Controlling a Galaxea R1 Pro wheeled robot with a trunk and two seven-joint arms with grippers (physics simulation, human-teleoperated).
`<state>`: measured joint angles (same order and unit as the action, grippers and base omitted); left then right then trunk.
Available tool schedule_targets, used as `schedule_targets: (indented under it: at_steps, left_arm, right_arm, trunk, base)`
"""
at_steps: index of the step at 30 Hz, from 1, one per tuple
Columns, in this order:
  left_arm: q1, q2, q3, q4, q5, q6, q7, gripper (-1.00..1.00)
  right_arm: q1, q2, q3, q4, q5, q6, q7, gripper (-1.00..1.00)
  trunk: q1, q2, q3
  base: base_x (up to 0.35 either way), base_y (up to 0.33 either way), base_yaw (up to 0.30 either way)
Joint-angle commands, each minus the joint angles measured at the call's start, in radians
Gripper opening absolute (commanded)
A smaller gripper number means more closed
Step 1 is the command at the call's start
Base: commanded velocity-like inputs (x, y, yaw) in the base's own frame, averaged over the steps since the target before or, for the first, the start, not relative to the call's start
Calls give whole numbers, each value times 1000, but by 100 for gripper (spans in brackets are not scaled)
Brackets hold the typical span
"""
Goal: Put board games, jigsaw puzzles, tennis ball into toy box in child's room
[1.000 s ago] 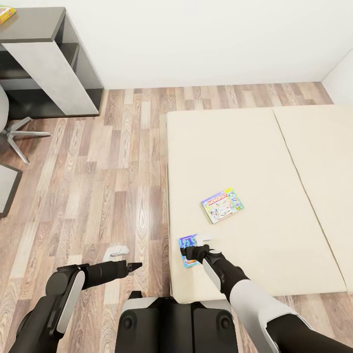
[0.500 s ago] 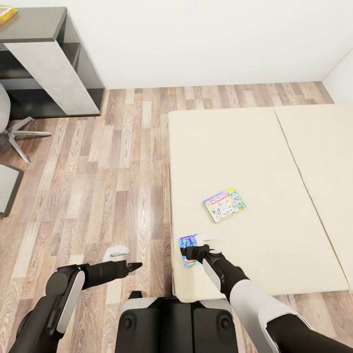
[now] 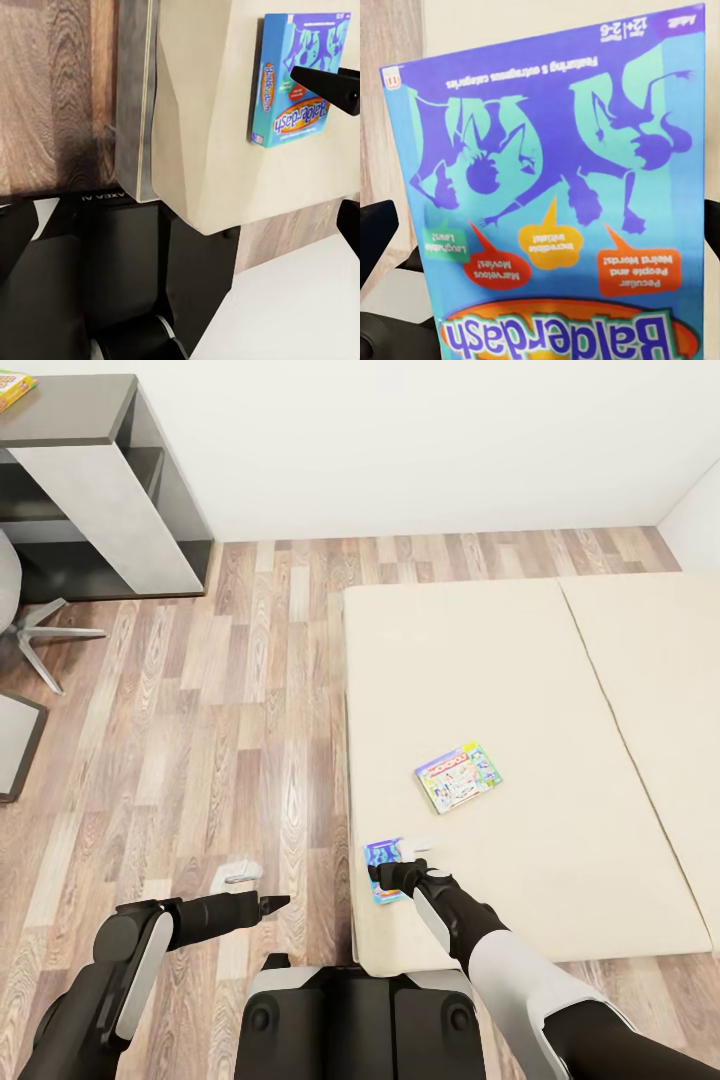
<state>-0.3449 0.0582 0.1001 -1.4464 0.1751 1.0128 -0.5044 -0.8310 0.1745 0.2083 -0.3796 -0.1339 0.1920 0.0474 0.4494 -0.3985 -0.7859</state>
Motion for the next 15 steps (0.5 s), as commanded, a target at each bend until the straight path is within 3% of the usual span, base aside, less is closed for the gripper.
schedule_targets:
  at_steps: [1, 15]
  left_arm:
    - [0, 0, 1, -1, 4, 7, 0, 100]
    - [0, 0, 1, -1, 4, 7, 0, 100]
  right_arm:
    - [0, 0, 3, -1, -10, 4, -1, 100]
    - [0, 0, 3, -1, -10, 5, -1, 100]
  trunk:
    - [1, -2, -1]
    - [1, -2, -1]
  base:
    - [0, 63, 0]
    - [0, 37, 0]
